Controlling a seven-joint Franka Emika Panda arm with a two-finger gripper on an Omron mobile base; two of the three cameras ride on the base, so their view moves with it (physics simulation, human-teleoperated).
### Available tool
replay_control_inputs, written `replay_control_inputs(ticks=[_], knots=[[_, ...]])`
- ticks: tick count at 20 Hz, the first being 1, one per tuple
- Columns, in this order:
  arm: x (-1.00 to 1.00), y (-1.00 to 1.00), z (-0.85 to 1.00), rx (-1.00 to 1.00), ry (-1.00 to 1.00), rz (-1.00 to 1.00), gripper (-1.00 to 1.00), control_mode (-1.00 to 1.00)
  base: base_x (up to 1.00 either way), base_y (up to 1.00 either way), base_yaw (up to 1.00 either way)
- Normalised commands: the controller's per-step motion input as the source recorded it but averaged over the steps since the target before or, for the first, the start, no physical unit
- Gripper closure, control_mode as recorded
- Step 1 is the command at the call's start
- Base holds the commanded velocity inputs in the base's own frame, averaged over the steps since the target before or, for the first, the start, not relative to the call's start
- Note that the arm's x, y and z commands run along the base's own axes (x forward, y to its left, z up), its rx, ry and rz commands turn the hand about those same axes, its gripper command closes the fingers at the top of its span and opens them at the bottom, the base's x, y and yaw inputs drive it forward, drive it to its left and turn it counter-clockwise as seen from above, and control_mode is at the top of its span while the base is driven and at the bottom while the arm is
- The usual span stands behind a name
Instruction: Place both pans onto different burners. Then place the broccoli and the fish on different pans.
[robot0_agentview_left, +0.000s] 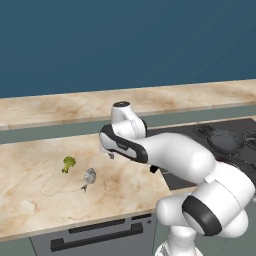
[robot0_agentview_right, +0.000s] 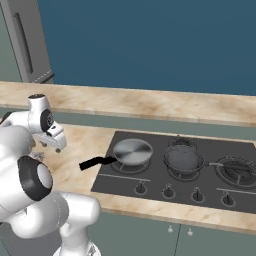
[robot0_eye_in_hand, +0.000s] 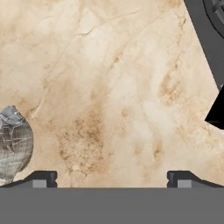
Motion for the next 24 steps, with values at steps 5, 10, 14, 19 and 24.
replay_control_inputs(ticks=[5,10,14,19,24], knots=[[-0.02,0.34,0.0,0.0,0.0,0.11,-1.0,-1.0,0.0,0.0,0.0],[0.0,0.42,-0.09,0.0,0.0,0.05,-1.0,-1.0,0.0,0.0,0.0],[0.0,0.33,-0.07,0.05,0.0,0.04,-1.0,-1.0,0.0,0.0,0.0],[0.0,0.19,-0.03,0.12,-0.02,0.02,-1.0,-1.0,0.0,0.0,0.0],[0.0,0.25,-0.12,0.03,-0.01,0.02,-1.0,-1.0,0.0,0.0,0.0]])
